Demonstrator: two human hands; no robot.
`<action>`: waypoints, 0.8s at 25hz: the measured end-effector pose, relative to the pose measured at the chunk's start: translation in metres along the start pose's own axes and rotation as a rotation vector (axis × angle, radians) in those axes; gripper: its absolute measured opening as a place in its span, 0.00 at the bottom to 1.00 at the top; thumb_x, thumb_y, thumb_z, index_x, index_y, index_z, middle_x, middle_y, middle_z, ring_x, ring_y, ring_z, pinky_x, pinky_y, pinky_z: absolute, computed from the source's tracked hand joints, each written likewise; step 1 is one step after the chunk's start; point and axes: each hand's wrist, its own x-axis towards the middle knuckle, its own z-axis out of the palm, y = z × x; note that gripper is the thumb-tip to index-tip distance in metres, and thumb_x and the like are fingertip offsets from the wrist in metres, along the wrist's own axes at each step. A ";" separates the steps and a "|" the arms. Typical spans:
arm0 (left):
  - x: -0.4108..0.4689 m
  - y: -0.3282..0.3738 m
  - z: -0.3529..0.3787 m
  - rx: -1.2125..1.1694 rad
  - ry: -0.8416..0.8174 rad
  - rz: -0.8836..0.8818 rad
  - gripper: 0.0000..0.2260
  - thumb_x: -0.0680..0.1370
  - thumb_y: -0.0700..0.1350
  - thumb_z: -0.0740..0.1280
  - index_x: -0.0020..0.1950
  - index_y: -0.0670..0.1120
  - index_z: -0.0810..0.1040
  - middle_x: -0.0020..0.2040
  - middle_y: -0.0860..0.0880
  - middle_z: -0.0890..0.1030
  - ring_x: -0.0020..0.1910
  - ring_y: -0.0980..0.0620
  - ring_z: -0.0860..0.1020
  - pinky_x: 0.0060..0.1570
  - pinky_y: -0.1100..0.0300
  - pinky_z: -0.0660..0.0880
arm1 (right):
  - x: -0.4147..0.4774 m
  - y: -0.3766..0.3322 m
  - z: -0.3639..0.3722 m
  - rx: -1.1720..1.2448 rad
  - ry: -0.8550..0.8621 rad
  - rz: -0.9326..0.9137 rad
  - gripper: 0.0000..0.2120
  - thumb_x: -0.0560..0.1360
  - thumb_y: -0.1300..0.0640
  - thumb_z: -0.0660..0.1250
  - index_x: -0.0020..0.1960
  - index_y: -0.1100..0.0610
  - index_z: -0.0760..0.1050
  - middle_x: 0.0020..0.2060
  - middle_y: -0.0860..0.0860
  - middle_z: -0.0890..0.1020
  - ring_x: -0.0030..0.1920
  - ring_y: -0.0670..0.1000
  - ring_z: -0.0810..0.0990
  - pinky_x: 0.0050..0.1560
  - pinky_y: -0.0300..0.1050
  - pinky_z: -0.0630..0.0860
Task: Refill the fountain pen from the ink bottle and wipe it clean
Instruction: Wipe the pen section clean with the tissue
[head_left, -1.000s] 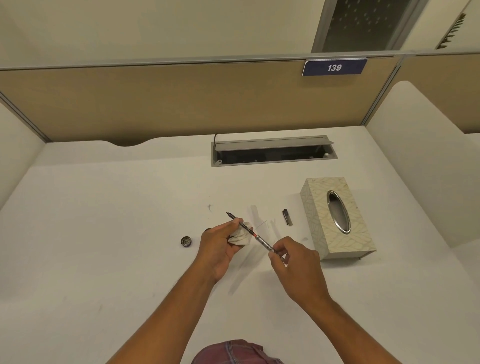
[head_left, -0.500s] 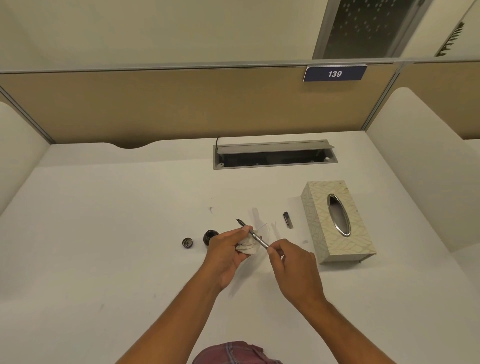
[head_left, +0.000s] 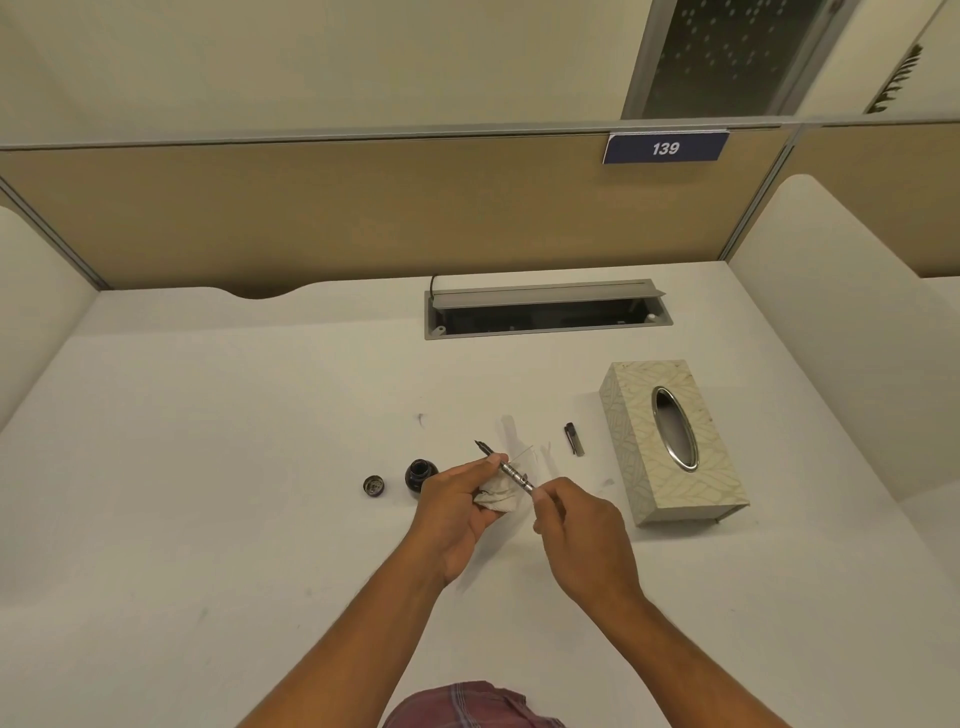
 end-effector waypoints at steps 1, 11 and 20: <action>0.000 0.000 0.000 0.001 -0.005 -0.002 0.08 0.79 0.39 0.72 0.44 0.36 0.88 0.55 0.34 0.75 0.56 0.39 0.66 0.56 0.48 0.66 | 0.000 -0.001 0.000 -0.002 0.000 -0.003 0.15 0.83 0.43 0.57 0.52 0.49 0.79 0.37 0.45 0.84 0.37 0.47 0.82 0.50 0.55 0.81; -0.004 0.002 0.003 0.014 0.000 0.005 0.07 0.76 0.41 0.75 0.44 0.37 0.88 0.55 0.34 0.76 0.56 0.39 0.68 0.58 0.48 0.70 | -0.002 -0.001 -0.003 0.007 -0.028 0.008 0.24 0.79 0.34 0.51 0.49 0.49 0.78 0.35 0.46 0.83 0.37 0.47 0.82 0.50 0.54 0.79; -0.004 0.001 0.004 0.003 0.039 0.003 0.08 0.80 0.38 0.71 0.46 0.37 0.89 0.55 0.31 0.81 0.58 0.37 0.74 0.65 0.46 0.72 | -0.001 -0.001 -0.002 0.018 -0.044 0.019 0.22 0.79 0.34 0.51 0.51 0.47 0.76 0.35 0.44 0.82 0.37 0.47 0.82 0.51 0.54 0.80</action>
